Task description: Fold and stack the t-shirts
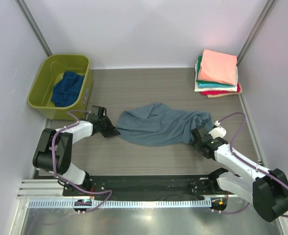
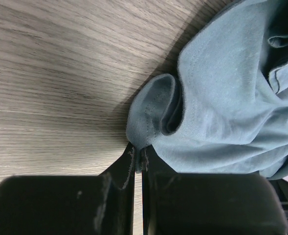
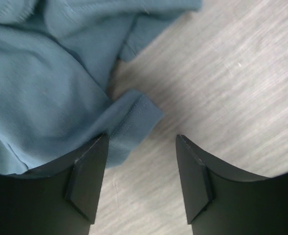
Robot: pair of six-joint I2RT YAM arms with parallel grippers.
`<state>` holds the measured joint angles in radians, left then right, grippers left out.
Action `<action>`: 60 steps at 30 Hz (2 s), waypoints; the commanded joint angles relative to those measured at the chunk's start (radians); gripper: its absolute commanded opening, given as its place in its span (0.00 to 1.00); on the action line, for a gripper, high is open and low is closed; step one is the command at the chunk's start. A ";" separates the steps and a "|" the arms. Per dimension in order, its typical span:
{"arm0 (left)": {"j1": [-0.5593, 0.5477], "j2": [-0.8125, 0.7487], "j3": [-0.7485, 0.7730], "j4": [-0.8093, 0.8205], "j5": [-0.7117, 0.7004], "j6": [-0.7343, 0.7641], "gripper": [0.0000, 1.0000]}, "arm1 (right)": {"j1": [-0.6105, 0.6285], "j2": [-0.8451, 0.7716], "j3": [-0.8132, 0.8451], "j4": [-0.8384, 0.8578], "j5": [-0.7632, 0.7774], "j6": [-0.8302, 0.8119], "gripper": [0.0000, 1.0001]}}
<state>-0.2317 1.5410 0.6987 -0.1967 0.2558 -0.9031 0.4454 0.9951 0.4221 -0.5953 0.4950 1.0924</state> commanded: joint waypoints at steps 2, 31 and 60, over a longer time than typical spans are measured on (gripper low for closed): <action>-0.004 0.027 -0.022 -0.004 -0.024 0.036 0.00 | -0.020 0.034 -0.022 0.132 0.017 -0.046 0.57; -0.004 -0.361 0.111 -0.351 -0.088 0.052 0.00 | -0.048 -0.331 0.191 0.043 -0.067 -0.219 0.01; -0.003 -0.431 1.539 -1.037 -0.288 0.240 0.01 | -0.048 -0.147 1.771 -0.337 0.133 -0.723 0.01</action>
<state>-0.2375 1.0393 2.1525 -1.1622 -0.0280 -0.7002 0.4007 0.7021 2.0605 -0.8719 0.6331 0.4679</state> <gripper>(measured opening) 0.023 0.026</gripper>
